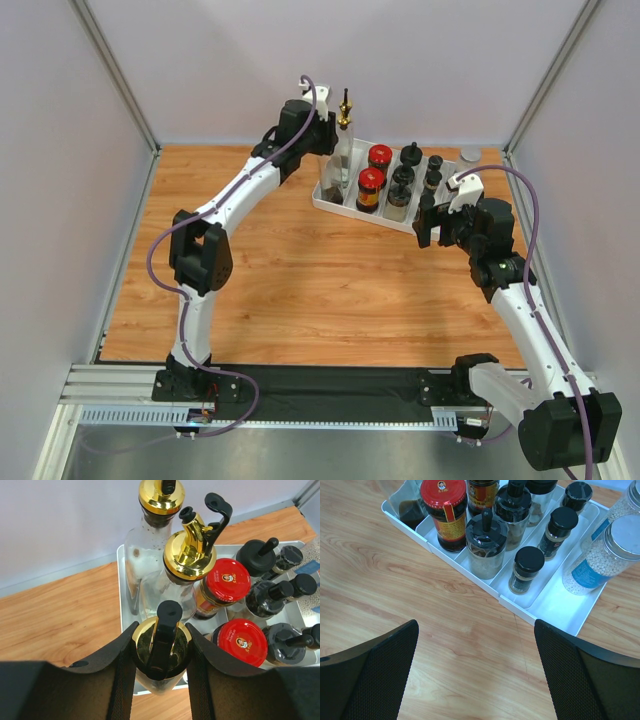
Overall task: Organize the condiment bottles
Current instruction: Place the bottle in the storage box.
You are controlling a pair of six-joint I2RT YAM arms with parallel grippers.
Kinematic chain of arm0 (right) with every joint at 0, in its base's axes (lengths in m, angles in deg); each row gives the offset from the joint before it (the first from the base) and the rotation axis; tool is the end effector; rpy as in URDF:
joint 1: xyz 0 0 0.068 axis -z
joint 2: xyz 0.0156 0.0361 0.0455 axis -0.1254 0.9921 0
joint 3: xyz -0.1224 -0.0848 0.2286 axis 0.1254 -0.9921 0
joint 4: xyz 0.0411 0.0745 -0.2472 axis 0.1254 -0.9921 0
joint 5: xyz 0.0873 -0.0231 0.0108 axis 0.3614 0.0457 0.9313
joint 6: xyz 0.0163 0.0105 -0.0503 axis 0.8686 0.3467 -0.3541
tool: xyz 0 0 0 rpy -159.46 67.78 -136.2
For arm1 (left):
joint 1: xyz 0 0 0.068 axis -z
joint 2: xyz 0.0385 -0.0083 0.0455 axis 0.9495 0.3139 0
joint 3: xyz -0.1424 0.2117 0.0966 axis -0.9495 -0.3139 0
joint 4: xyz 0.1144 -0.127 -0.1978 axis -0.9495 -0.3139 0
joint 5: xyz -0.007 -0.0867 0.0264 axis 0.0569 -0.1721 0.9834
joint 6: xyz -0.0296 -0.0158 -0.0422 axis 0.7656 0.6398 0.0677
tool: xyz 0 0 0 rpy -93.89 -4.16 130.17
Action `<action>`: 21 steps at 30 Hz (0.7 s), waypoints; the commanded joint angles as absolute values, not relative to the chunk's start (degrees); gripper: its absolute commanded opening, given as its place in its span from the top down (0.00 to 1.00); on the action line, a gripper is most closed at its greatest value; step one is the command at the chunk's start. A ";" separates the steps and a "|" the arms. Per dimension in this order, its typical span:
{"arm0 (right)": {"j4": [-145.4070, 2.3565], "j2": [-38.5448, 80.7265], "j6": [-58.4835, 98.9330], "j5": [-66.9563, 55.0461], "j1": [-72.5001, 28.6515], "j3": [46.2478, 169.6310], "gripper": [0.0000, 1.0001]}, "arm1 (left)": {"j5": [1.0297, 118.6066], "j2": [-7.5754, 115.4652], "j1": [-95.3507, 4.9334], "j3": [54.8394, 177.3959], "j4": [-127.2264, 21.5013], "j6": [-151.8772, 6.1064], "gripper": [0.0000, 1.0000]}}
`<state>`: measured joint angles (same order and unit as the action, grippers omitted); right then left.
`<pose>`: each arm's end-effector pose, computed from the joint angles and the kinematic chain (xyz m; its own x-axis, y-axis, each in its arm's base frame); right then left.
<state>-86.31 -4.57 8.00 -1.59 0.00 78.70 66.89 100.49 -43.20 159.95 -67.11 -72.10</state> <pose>0.2180 0.0350 0.3068 -0.3788 -0.1409 -0.9147 -0.3479 0.9375 -0.0003 0.4512 -0.2458 0.3377 -0.3725 -0.0414 -0.9271 0.4246 0.8807 -0.2099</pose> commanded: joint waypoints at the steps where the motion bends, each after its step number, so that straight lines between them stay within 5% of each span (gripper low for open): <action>1: -84.20 -5.67 7.61 -2.87 0.00 79.06 0.00 | 66.41 99.30 -42.35 162.51 -63.14 -73.21 0.70; 8: -84.20 -5.67 7.43 -2.96 0.08 79.06 0.00 | 66.67 98.95 -42.26 162.34 -64.46 -73.74 0.35; 21: -84.64 -6.11 5.68 -3.40 0.08 79.06 0.00 | 63.08 93.51 -42.26 160.41 -67.01 -76.02 0.02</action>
<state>-86.35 -4.81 6.91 -2.29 0.00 78.70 65.40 99.57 -42.47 159.91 -67.52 -74.38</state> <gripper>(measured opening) 0.998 0.959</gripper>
